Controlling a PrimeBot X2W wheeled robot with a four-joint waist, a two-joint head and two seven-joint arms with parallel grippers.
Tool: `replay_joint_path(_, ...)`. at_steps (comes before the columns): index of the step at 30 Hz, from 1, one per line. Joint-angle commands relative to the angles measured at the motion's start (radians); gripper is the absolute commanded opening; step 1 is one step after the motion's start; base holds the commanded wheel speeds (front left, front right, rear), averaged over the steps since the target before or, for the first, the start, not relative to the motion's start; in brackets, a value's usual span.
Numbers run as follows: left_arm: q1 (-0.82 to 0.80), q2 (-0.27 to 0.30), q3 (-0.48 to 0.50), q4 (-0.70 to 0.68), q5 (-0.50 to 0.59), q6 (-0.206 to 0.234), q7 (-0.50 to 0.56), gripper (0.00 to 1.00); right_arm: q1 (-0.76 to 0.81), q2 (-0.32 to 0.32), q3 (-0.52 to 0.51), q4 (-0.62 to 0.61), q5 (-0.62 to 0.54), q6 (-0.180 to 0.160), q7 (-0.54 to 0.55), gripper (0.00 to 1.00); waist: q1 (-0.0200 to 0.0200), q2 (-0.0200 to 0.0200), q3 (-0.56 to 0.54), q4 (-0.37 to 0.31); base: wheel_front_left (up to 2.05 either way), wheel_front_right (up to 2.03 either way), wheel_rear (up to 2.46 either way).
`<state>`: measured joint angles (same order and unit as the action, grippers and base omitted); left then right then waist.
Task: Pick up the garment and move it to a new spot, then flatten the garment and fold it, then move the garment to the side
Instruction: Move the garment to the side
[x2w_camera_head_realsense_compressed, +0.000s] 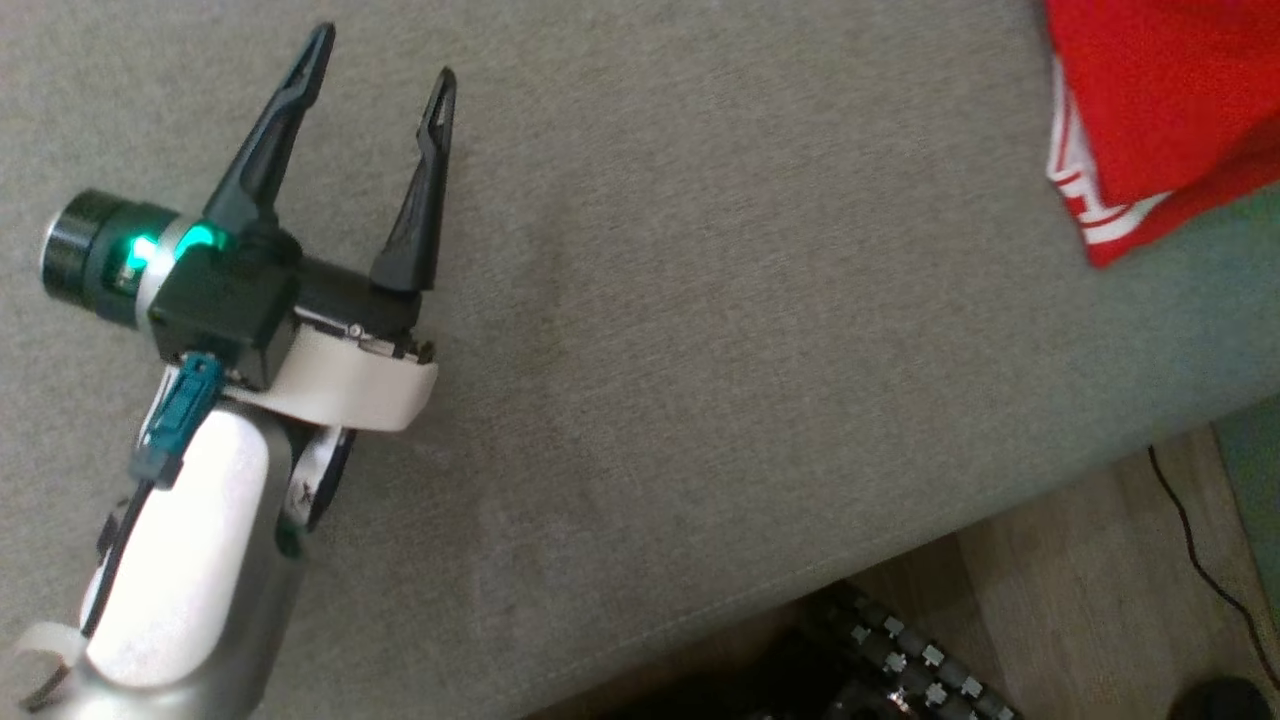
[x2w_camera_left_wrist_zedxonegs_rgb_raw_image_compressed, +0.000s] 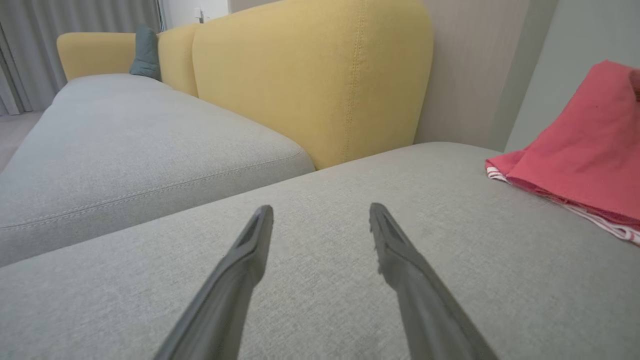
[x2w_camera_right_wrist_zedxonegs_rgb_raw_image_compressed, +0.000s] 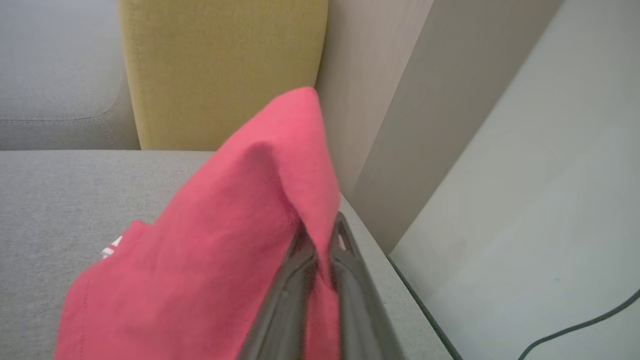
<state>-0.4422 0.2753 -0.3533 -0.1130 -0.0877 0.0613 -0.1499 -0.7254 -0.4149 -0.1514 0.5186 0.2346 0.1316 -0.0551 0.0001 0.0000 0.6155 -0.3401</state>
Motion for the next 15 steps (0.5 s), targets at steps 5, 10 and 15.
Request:
replay_joint_path(5,-0.036,0.018,0.026,-0.039,0.006,0.003,-0.002,1.00,-0.030,-0.015,-0.043,-0.007,-0.058,-0.001,-0.043,0.65,-0.0001,0.0000,0.061,0.048,0.00,0.00,0.00)
replay_joint_path(10,-0.030,0.020,0.031,-0.029,-0.001,0.011,-0.018,1.00,-0.008,0.037,-0.110,-0.010,-0.126,-0.001,-0.079,1.00,-0.0001,0.0000,0.081,0.060,0.00,0.00,0.00)
replay_joint_path(15,-0.032,0.029,0.039,-0.023,-0.003,0.016,-0.024,1.00,0.045,0.091,-0.150,-0.015,-0.142,-0.001,-0.096,1.00,-0.0001,0.0000,0.087,0.053,0.00,0.00,0.00)
